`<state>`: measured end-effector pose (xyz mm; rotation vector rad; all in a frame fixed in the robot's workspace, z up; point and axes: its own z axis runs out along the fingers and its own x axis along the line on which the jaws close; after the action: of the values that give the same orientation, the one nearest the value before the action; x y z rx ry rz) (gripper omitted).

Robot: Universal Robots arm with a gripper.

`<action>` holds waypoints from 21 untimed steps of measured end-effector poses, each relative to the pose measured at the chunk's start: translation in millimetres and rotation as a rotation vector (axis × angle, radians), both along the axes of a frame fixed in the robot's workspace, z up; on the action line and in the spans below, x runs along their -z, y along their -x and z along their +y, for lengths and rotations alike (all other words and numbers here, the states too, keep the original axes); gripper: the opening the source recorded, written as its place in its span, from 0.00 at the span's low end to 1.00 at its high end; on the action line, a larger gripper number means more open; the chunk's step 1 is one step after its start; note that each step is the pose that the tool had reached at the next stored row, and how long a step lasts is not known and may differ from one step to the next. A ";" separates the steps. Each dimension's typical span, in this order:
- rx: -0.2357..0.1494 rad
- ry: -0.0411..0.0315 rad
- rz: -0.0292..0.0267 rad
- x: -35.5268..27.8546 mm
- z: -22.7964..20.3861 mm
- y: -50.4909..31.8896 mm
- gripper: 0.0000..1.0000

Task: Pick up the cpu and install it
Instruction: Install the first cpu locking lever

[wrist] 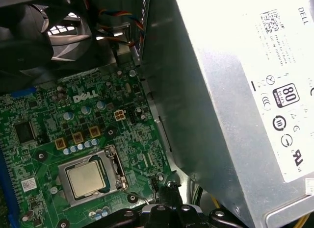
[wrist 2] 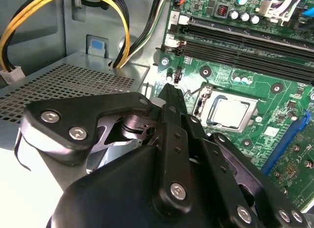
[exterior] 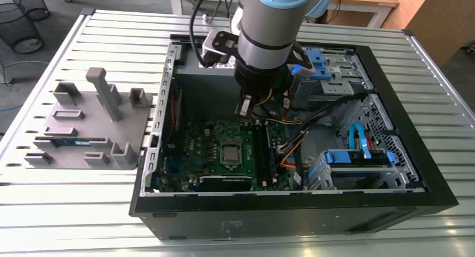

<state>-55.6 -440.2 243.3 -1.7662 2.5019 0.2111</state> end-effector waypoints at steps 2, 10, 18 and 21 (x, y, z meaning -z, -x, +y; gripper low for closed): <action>0.000 0.0001 -0.0002 0.9 0.0 0.0 0.11; 0.000 0.0158 -0.0002 0.9 -1.4 0.5 0.11; 0.000 0.0170 -0.0003 1.0 -11.9 0.5 0.11; 0.000 0.0170 -0.0003 1.0 -18.9 0.7 0.11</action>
<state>-56.3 -459.0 242.2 -1.7722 2.5111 0.1901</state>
